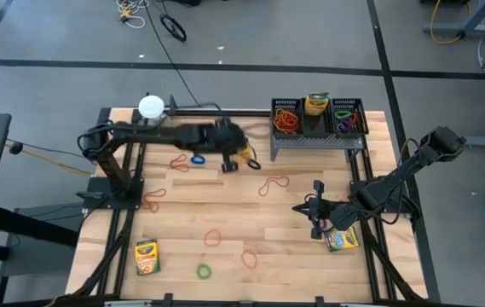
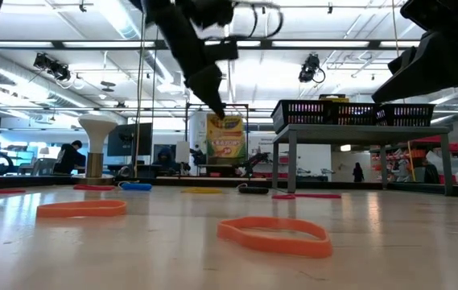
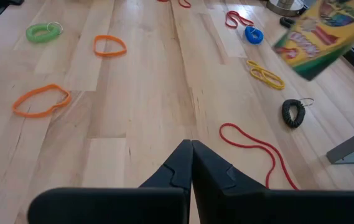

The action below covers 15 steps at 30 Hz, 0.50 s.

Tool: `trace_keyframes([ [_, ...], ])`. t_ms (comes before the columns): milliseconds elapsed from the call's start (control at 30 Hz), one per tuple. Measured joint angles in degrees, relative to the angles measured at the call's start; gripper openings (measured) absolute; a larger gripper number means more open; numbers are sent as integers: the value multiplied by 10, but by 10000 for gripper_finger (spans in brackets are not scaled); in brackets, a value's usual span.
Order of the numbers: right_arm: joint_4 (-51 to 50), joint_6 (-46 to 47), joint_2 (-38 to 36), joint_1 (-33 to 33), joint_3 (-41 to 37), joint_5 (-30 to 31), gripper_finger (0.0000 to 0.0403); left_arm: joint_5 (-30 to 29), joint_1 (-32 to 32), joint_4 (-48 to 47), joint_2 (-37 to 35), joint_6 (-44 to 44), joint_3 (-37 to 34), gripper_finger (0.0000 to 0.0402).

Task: Pick & Place Office Desk Supplies
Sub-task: Put the yellow crayon box into the middle black bin on the shelf

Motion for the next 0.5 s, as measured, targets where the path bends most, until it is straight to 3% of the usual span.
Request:
trace_keyframes([
  [500, 1, 2, 0, 0, 0, 2, 11, -227, -221, 28, 71, -81, 0, 2],
])
